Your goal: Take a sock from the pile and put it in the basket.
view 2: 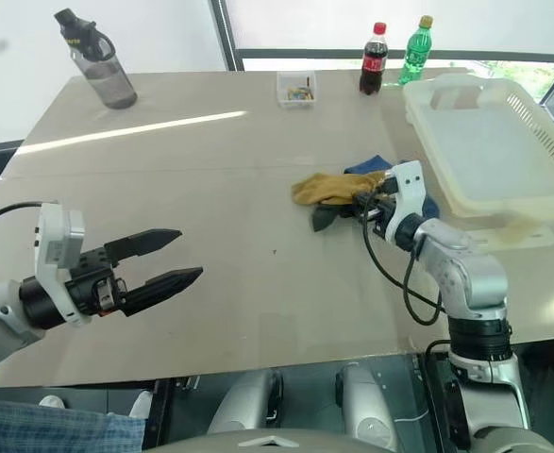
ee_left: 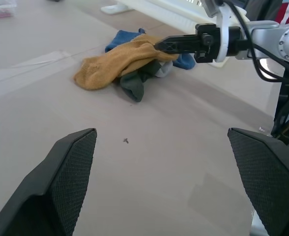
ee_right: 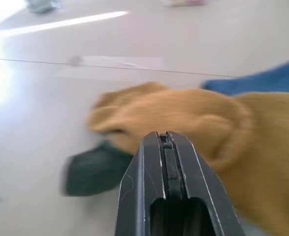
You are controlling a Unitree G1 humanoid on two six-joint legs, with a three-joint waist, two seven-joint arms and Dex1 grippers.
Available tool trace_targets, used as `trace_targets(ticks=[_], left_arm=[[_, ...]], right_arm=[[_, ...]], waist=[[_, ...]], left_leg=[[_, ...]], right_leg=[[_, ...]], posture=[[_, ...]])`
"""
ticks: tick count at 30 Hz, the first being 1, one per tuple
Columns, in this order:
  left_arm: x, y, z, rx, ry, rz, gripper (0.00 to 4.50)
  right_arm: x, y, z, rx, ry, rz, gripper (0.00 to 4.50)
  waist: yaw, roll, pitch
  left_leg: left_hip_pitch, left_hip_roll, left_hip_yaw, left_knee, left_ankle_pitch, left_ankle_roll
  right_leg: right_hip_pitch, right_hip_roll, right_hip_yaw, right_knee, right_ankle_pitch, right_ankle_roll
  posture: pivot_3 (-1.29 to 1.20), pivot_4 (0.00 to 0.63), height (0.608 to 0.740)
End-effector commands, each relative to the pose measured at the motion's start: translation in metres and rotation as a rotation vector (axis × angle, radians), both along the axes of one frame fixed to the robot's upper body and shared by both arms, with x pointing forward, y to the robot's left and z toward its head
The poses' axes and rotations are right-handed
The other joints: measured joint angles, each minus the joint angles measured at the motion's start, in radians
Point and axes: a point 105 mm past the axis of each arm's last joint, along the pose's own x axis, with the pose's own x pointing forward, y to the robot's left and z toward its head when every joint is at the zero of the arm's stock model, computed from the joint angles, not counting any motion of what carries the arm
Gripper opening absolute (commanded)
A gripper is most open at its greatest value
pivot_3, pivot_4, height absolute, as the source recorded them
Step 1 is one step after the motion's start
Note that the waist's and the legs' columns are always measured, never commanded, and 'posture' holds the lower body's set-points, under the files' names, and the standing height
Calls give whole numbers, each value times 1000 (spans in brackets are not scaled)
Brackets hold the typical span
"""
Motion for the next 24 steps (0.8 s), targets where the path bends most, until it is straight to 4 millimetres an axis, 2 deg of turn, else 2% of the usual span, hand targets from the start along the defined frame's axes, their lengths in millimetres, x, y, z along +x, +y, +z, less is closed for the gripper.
trace_targets(ticks=[1, 4, 6, 9, 11, 12, 13, 14, 16, 17, 24], left_arm=[[-2, -4, 3, -1, -24, -21, 4500], [-3, -4, 2, 0, -21, -23, 4500], [-3, -4, 2, 0, -19, -23, 4500], [-3, -4, 1, 0, -18, -23, 4500], [-3, -4, 1, -2, -18, -24, 4500], [-3, -4, 1, -2, -18, -24, 4500], [-3, -4, 1, -2, -18, -24, 4500], [-3, -4, 1, -2, -18, -23, 4500], [-3, -4, 1, -2, -18, -23, 4500], [-3, -4, 1, -1, -18, -24, 4500], [-3, -4, 0, 3, -18, -26, 4500]], right_arm=[[-20, 15, 11, 30, -13, 136, 36], [-32, 19, 0, -9, 43, 197, 36], [-27, 12, -5, -36, 53, 142, 36], [-11, -3, 7, -22, -6, 41, 36], [0, -14, 15, -10, -38, -31, 558], [3, -18, 16, -12, -47, -55, 1052], [7, -22, 17, -10, -56, -85, 1203], [9, -25, 18, -9, -61, -104, 1834], [13, -29, 19, -2, -73, -134, 2422], [15, -31, 19, -6, -74, -153, 2892], [30, -42, 5, -9, 4, -264, 2892]], waist=[[-1, 0, 0], [-1, 0, 0], [0, 0, 0], [0, 0, 0], [-2, 0, 0], [-2, 0, 0], [-1, 0, 0], [-1, 0, 0], [-1, 0, 0], [-1, 0, 0], [-2, 0, 0]], left_leg=[[0, 0, 0, 0, 0, 0], [0, 0, 0, 0, 0, 0], [0, 0, 0, 0, 0, 0], [0, 0, 1, 0, 0, 0], [0, 0, 1, 0, 0, 0], [0, 0, 1, 0, 0, 0], [0, 0, 1, 0, 0, 0], [0, 0, 1, 0, 0, 0], [0, 0, 1, 0, 0, 0], [0, 0, 1, -1, 0, 0], [0, 0, 1, -1, 0, 0]], right_leg=[[0, 0, 0, 0, 0, 0], [0, 0, 0, 0, 0, 0], [0, 0, 0, 0, 0, 0], [0, 0, 0, 0, 0, 0], [0, 0, 0, 0, 0, 0], [0, 0, 0, 0, 0, 0], [0, 0, 0, 0, 0, 0], [0, 0, 0, 0, 0, 0], [0, 0, 0, 0, 0, 0], [0, 0, 0, 0, 0, 0], [0, 0, 1, 0, 0, 0]], posture=[[0, 150, 740], [0, 150, 740], [0, 150, 740], [0, 150, 740], [0, 150, 740], [0, 150, 740], [0, 150, 740], [0, 150, 740], [0, 150, 740], [0, 150, 740], [0, 150, 740]])
